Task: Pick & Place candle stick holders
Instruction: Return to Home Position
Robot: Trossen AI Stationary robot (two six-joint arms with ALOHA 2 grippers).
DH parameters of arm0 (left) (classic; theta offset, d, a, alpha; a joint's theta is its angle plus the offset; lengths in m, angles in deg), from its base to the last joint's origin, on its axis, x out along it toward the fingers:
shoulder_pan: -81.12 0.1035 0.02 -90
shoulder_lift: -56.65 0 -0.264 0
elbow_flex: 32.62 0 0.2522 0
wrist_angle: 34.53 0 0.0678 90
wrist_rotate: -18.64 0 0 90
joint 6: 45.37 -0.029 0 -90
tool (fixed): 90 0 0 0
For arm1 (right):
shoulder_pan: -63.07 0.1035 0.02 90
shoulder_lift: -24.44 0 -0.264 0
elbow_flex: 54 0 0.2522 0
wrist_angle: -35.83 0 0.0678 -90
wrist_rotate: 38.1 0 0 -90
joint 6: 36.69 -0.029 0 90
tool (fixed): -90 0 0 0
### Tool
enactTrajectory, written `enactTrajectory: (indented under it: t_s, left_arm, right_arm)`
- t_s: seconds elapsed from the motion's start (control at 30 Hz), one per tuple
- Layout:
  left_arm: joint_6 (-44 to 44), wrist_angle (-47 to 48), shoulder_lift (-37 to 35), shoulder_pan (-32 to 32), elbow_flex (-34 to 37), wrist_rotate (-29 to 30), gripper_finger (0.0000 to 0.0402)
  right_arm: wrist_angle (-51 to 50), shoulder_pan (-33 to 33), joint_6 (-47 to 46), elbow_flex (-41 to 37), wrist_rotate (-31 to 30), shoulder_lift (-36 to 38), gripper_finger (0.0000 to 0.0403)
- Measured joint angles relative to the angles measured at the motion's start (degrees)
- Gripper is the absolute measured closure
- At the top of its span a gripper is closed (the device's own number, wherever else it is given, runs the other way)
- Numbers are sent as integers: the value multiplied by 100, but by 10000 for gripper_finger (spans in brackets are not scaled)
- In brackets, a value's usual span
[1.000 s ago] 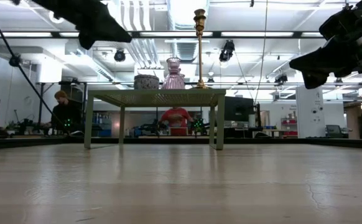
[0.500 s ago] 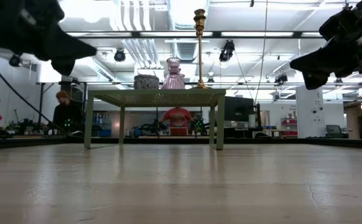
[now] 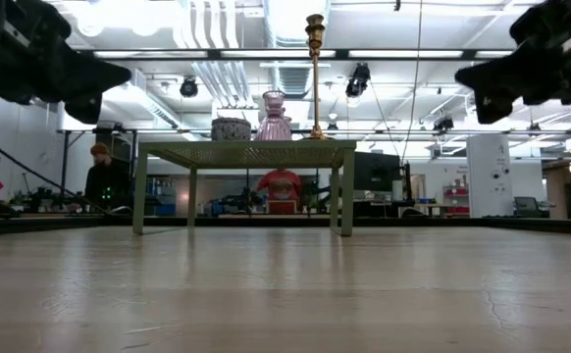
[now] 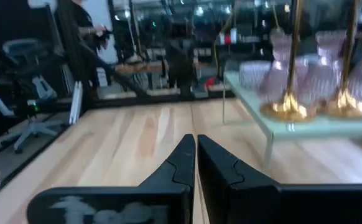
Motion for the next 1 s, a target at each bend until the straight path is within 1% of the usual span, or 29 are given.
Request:
enactTrajectory:
  t_s: [0.17, 0.23, 0.33, 0.43, 0.5, 0.57, 0.67, 0.8, 1.0]
  left_arm:
    - [154, 102, -416, 0, 168, 0, 394]
    - [167, 310, -535, 0, 166, 1, 393]
    - [83, 356, -697, 0, 168, 6, 393]
    - [-25, 499, -832, 9, 168, 123, 393]
    - [-27, 637, -893, 9, 170, 241, 392]
    - [-32, 695, -938, 9, 170, 287, 392]
    - [-18, 873, -940, 9, 173, 302, 392]
    - [93, 884, -916, 4, 173, 275, 392]
    - [19, 916, -835, -2, 177, 244, 392]
  right_arm:
    - [438, 0, 369, 0, 376, 102, 390]
    - [439, -32, 483, 0, 363, 273, 390]
    - [236, -110, 550, 0, 126, 575, 390]
    - [-248, -220, 450, 4, 19, 1019, 390]
    - [-862, -238, 426, 110, 17, 1347, 390]
    - [-1654, -247, 617, 294, -67, 1692, 390]
    - [-2519, -258, 568, 528, -402, 2111, 390]
    - [-2856, -253, 269, 667, -651, 1993, 390]
    - [-2827, -251, 262, 769, -645, 1777, 390]
